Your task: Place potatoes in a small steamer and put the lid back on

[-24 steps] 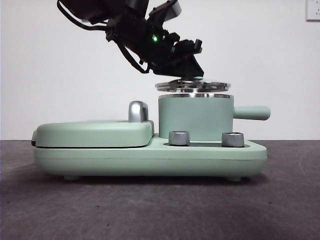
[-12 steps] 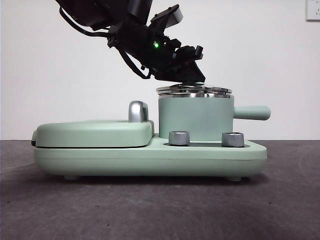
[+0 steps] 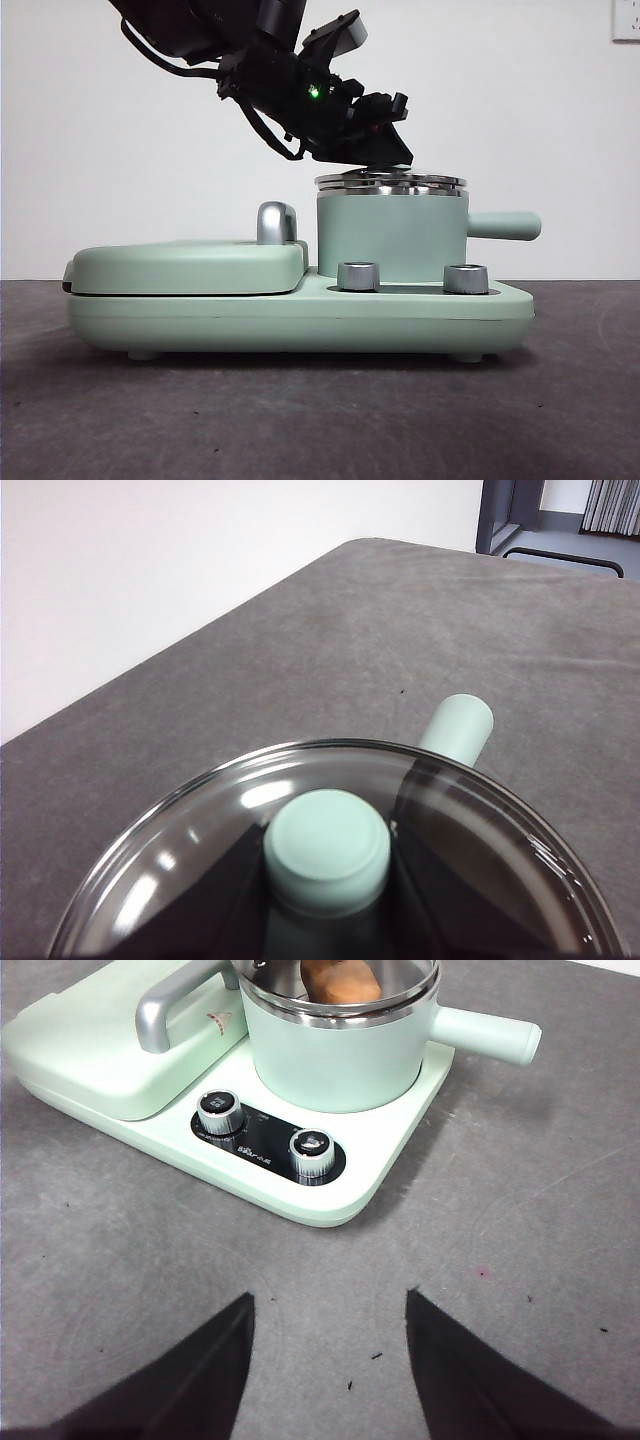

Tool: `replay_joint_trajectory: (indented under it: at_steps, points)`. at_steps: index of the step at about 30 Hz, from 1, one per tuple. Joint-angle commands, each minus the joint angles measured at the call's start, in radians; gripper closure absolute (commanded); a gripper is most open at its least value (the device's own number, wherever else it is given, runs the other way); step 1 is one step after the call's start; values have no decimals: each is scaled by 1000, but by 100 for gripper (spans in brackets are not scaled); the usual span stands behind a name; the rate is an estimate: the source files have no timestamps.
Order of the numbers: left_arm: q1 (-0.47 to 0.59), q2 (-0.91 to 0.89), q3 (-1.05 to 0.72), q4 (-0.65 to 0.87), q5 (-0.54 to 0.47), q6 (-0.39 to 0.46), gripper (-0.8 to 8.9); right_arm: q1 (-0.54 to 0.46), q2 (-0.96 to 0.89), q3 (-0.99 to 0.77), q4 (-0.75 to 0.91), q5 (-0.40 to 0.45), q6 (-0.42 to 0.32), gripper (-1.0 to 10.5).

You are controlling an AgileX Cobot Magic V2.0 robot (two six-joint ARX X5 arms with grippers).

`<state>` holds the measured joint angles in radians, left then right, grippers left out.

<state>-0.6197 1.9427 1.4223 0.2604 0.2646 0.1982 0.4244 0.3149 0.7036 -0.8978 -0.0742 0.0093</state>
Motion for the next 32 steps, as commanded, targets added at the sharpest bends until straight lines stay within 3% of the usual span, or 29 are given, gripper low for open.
replay_joint_trajectory:
  at_steps: [1, 18, 26, 29, 32]
  points:
    - [-11, 24, 39, 24, 7, 14, 799, 5, 2, 2, 8, 4, 16, 716]
    - [-16, 53, 39, 25, 6, 3, 785, 5, 2, 2, 8, 4, 16, 716]
    - [-8, 20, 39, 12, 6, -62, 526, 5, 2, 2, 8, 4, 16, 716]
    - [-3, -19, 39, -15, 6, -62, 462, 5, 2, 2, 8, 4, 16, 716]
    - [-2, -71, 39, -89, 6, -61, 460, 5, 2, 2, 8, 4, 17, 716]
